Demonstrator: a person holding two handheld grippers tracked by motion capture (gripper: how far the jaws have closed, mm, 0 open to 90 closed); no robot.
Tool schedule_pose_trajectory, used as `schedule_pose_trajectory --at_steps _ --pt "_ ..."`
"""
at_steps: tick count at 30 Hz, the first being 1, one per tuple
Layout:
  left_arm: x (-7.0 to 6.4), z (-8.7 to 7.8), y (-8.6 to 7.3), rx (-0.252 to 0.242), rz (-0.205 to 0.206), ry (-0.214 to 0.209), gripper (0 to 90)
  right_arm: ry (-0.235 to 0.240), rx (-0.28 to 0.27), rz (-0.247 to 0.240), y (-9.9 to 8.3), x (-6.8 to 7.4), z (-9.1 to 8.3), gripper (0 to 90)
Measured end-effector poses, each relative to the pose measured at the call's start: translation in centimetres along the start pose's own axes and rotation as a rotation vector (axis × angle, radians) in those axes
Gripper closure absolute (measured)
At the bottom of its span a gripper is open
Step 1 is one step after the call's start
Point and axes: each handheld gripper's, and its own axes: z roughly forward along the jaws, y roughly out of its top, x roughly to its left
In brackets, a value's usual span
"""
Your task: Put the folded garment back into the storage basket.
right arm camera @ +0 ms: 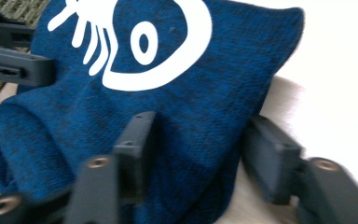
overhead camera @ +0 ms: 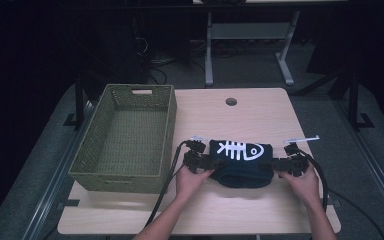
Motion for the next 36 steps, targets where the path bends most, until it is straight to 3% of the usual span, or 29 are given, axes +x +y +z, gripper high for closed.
schedule_pose_trajectory --at_steps 2,3,4,10,26,36 --pt "0.1 0.0 -0.1 0.001 -0.006 -0.029 45.5 0.001 -0.002 -0.006 -0.1 0.4 0.2 57.7" --pt "0.1 0.0 -0.1 0.000 -0.008 -0.041 45.5 0.001 -0.002 -0.006 -0.1 0.4 0.2 57.7" --pt "0.0 0.0 -0.1 -0.005 -0.011 -0.045 52.5 0.003 -0.001 -0.006 -0.1 0.6 0.1 63.6" --pt "-0.2 -0.4 0.1 -0.008 -0.003 -0.065 65.5 0.012 -0.002 -0.011 0.1 1.0 -0.3 71.6" --pt "-1.7 -3.4 1.8 -0.058 0.025 -0.110 70.2 0.062 -0.070 -0.013 1.5 3.1 -3.5 74.4" --pt "-2.5 -5.7 3.3 -0.087 0.054 -0.108 70.2 0.072 -0.093 -0.033 2.9 4.7 -4.8 74.6"
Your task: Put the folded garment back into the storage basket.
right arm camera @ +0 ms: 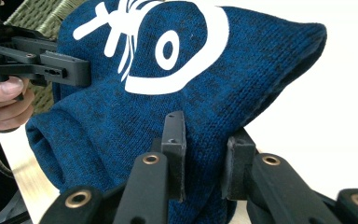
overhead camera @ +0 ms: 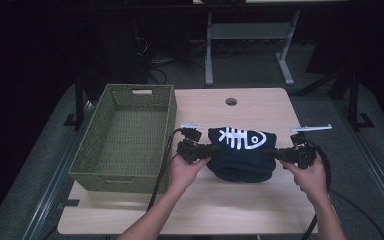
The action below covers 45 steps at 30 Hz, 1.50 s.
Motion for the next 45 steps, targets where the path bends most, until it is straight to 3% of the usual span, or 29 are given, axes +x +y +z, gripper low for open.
schedule_pose_trajectory --at_steps 24,45 --pt "0.0 -4.7 2.3 -0.045 0.042 0.002 70.2 0.016 -0.007 -0.052 3.5 3.4 -0.3 74.8" --pt "1.9 -10.1 3.2 -0.106 0.017 0.009 70.3 0.051 -0.002 -0.105 7.4 7.8 1.8 75.0"
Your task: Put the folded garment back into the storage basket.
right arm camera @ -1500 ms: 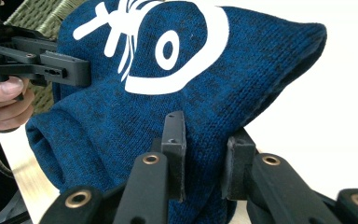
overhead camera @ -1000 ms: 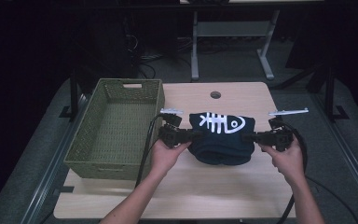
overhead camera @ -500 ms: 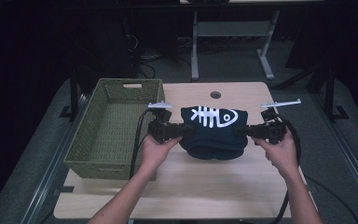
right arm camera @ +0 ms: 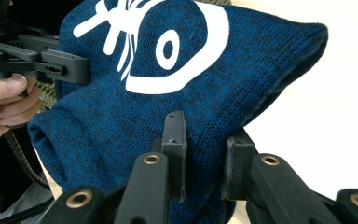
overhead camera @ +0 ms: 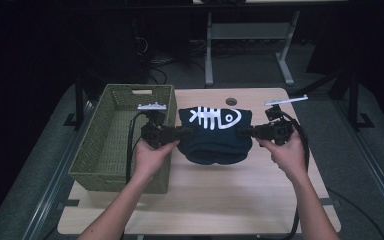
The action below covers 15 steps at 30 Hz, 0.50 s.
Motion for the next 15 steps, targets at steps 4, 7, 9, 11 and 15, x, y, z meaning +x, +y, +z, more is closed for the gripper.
schedule_pose_trajectory --at_steps 4,7,9,11,15 --pt "0.4 -0.9 0.2 -0.007 -0.001 0.002 70.3 0.008 -0.002 -0.007 0.5 0.4 0.3 75.0" --pt "0.6 -1.5 0.4 -0.008 0.000 0.006 70.3 0.021 -0.002 -0.005 1.0 0.8 0.7 75.1" --pt "0.9 -1.9 0.6 -0.010 -0.002 0.009 70.3 0.030 -0.001 -0.008 1.3 1.0 0.9 75.1" --pt "1.2 -2.4 0.6 -0.010 0.000 0.012 70.3 0.040 0.004 -0.016 1.8 1.5 1.2 75.2" --pt "1.5 -3.3 0.8 -0.017 -0.004 0.018 70.3 0.056 0.003 -0.011 2.2 1.9 1.6 75.3"
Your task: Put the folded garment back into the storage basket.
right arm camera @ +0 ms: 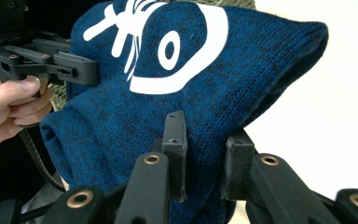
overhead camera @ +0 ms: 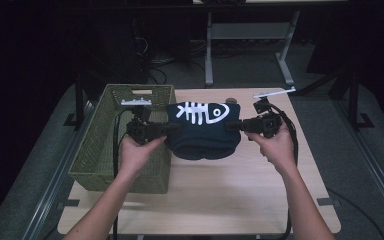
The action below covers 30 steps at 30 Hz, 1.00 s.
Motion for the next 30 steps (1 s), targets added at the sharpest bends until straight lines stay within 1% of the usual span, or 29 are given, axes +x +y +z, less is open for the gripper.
schedule_pose_trajectory --at_steps 3,9,12,13,15,19,21,23,25,26,28,30 --pt "0.3 -0.6 0.1 -0.003 -0.003 0.007 70.3 0.014 0.000 -0.005 0.5 0.4 0.6 75.3" --pt "1.0 -1.7 0.2 -0.015 -0.013 0.009 70.4 0.024 0.004 -0.014 1.2 0.9 1.2 75.3" --pt "1.3 -2.1 0.3 -0.008 -0.011 0.013 70.4 0.030 0.002 -0.023 1.6 1.2 1.6 75.3" --pt "1.5 -2.4 0.4 -0.016 -0.014 0.011 70.3 0.034 0.005 -0.022 1.7 1.3 1.7 75.3" --pt "1.6 -2.8 0.6 -0.013 -0.016 0.013 70.4 0.044 0.003 -0.018 2.0 1.6 2.0 75.3" --pt "2.0 -3.7 0.8 -0.014 -0.014 0.020 70.3 0.054 -0.001 -0.031 2.6 2.2 2.8 75.4" --pt "2.2 -4.0 0.9 -0.016 -0.015 0.022 70.3 0.057 0.003 -0.028 2.7 2.3 2.9 75.4" --pt "2.4 -4.5 0.9 -0.016 -0.015 0.029 70.3 0.062 0.004 -0.033 3.0 2.6 3.2 75.4" --pt "2.6 -4.8 1.0 -0.025 -0.020 0.030 70.3 0.067 0.003 -0.035 3.2 2.8 3.5 75.4" --pt "2.7 -5.0 1.0 -0.020 -0.019 0.034 70.3 0.071 0.003 -0.041 3.4 3.0 3.9 75.4" --pt "3.0 -5.4 0.9 -0.022 -0.022 0.039 70.3 0.072 0.005 -0.039 3.5 3.1 4.1 75.4" --pt "3.2 -5.7 0.9 -0.021 -0.025 0.041 70.3 0.084 0.007 -0.049 3.7 3.3 4.6 75.4"
